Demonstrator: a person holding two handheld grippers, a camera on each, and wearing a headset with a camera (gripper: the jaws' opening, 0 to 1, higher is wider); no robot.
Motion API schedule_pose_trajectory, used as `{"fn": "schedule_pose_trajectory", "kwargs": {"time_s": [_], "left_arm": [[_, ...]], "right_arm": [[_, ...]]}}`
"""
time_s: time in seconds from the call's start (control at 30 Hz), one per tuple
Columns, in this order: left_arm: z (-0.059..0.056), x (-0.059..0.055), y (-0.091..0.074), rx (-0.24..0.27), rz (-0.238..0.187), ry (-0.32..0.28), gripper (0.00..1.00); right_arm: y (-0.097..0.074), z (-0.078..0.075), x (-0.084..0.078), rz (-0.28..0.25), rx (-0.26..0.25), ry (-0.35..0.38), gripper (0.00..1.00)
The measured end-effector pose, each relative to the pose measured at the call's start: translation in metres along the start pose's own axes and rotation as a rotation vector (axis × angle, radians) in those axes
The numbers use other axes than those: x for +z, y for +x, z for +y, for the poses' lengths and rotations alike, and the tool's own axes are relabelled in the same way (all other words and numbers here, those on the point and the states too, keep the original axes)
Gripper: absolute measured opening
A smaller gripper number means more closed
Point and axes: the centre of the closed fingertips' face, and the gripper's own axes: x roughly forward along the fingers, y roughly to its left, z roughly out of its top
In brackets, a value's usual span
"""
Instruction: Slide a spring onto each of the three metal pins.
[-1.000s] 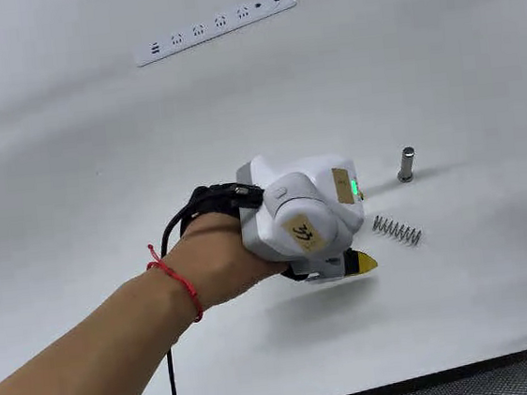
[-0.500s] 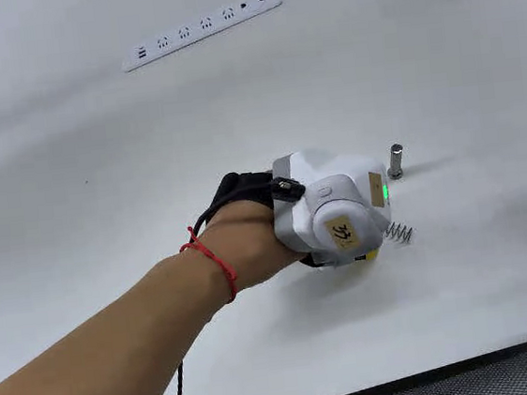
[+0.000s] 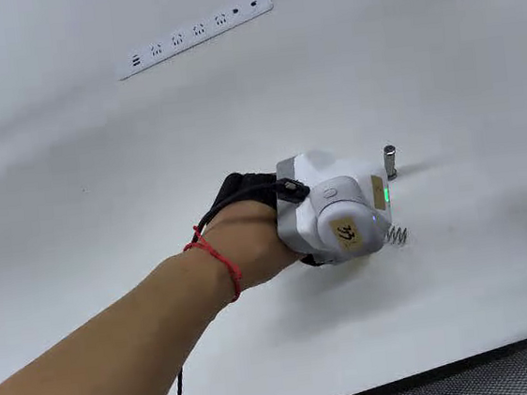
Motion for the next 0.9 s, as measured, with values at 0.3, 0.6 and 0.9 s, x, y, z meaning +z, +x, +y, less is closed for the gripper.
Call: {"fn": "schedule_pose_trajectory", "kwargs": {"time_s": [0.3,0.6,0.9], "left_arm": [[-0.001,-0.001,0.000,-0.003,0.005,-0.046,0.12],[-0.003,-0.001,0.000,-0.006,0.007,-0.092,0.11],[-0.011,0.003,-0.002,-0.013,-0.015,-0.114,0.11]], "right_arm": [[0.001,0.001,0.003,-0.006,-0.003,0.000,0.90],[0.001,0.002,0.002,-0.003,-0.003,0.001,0.89],[0.003,0.005,0.003,-0.009,0.001,0.006,0.88]]}}
